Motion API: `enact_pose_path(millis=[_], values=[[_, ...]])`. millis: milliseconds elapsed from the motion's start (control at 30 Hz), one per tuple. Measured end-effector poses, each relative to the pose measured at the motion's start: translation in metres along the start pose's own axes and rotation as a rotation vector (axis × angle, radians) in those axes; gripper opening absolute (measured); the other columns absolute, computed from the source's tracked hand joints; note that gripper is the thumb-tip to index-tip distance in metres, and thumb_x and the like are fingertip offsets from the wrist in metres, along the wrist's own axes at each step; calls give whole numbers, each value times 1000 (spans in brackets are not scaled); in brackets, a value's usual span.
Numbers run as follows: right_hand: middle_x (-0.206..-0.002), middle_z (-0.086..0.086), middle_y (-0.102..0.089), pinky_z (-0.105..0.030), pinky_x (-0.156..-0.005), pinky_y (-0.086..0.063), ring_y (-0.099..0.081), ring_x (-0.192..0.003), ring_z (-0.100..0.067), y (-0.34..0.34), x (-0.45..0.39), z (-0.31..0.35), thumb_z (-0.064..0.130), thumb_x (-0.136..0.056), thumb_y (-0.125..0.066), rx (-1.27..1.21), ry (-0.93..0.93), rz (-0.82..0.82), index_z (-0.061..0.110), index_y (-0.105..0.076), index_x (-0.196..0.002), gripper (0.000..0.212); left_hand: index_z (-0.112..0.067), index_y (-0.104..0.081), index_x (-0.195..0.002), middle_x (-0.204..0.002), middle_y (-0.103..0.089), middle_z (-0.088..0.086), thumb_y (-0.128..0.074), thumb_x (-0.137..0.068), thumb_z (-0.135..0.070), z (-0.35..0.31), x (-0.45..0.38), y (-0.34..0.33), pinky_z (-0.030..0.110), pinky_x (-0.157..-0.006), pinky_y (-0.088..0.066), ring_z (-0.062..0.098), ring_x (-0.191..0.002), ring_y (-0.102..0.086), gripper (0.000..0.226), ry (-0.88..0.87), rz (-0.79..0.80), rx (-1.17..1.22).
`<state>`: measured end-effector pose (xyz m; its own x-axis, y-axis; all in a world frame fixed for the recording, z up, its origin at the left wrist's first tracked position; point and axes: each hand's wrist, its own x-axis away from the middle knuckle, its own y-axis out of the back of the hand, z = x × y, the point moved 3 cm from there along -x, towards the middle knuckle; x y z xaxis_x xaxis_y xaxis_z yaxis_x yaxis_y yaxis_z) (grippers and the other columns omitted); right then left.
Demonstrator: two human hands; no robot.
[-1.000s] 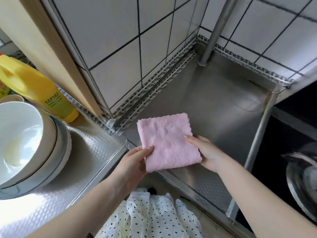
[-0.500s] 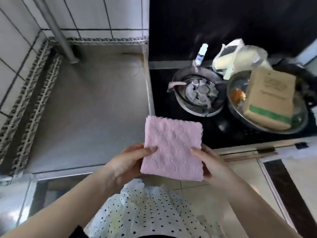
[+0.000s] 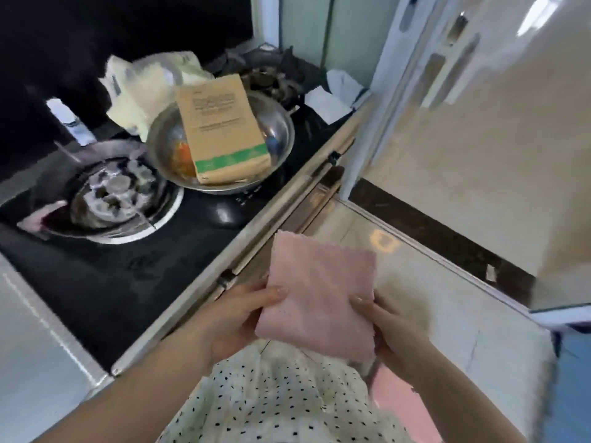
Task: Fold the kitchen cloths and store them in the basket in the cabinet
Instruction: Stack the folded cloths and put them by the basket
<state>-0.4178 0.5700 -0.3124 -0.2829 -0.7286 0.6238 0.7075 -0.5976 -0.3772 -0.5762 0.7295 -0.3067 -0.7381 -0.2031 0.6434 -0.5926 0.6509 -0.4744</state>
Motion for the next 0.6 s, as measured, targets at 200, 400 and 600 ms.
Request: enact_pose_path(millis=[200, 400, 600], values=[[-106, -10, -70, -56, -96, -45, -63, -98, -34, 49, 13, 1, 28, -77, -72, -165, 68, -217, 25, -63, -113, 38, -7, -52, -126, -119, -66, 13, -70, -81, -21, -23, -72, -43, 35, -80, -55, 29, -109, -63, 50, 160, 130, -176], [-117, -13, -66, -55, -90, -50, -63, -108, -33, 84, 19, 14, 28, -73, -75, -375, 177, -353, 17, -55, -123, 55, -5, -56, -123, -119, -66, 15, -71, -80, -21, -48, -142, -95, 38, -82, -56, 32, -109, -63, 49, 303, 298, -353], [-118, -13, -66, -31, -75, -56, -65, -105, -29, 116, 23, 22, 22, -79, -68, -528, 313, -499, 8, -47, -129, 56, -8, -59, -120, -115, -68, 11, -67, -80, -18, -62, -196, -155, 37, -83, -56, 30, -106, -65, 42, 418, 420, -510]])
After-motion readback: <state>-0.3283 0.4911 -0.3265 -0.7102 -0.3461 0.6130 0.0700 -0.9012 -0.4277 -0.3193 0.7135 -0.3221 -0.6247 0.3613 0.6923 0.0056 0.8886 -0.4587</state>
